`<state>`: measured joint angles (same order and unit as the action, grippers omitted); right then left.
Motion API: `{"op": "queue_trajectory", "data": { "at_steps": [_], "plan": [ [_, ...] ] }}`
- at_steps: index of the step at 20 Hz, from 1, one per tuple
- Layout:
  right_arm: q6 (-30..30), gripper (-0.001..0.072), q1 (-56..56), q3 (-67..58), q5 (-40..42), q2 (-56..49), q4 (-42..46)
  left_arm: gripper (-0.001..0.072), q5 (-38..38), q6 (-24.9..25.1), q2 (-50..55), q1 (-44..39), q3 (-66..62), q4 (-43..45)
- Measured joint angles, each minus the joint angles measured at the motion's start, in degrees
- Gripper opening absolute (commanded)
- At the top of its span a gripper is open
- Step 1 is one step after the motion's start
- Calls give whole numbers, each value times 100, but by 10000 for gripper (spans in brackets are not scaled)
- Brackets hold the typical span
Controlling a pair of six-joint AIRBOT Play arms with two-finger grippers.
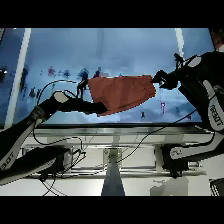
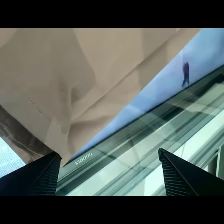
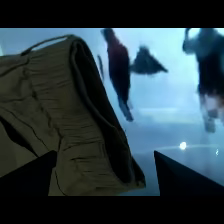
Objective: Fold the clothes and pants, and hang the long-sleeved shirts on hangers.
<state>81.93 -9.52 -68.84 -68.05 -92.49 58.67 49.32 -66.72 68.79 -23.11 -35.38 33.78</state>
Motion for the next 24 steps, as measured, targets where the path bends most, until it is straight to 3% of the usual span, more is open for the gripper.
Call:
{"op": "queue_trajectory", "data": {
  "at_steps": [6, 7, 10, 11, 13, 16, 20, 24],
  "plan": [
    [-1132, 645, -92, -201, -396, -785, -737, 699, -31, -2, 0, 0, 0, 2],
    [-1241, 579, -52, -212, -382, -850, -778, 700, -70, -2, 0, 0, 0, 0],
    [-1648, 544, 188, -225, -321, -970, -863, 699, -203, -2, 0, 0, 0, 2],
    [-1823, 488, 310, -227, -313, -994, -892, 699, -247, -2, 0, 0, 0, 2],
    [-2166, 106, 575, -223, -197, -1029, -841, 700, -286, 0, 0, 0, 0, 2],
    [-2494, 25, 946, -223, -63, -1032, -857, 699, -330, 0, 0, 0, 0, 4],
    [-2597, 25, 1128, -299, 240, -756, -592, 699, -319, 4, -11, 144, -20, 31],
    [-2302, 25, 951, -669, 343, 15, -11, 699, -175, 162, -162, 643, -201, 48]
  ]
}}
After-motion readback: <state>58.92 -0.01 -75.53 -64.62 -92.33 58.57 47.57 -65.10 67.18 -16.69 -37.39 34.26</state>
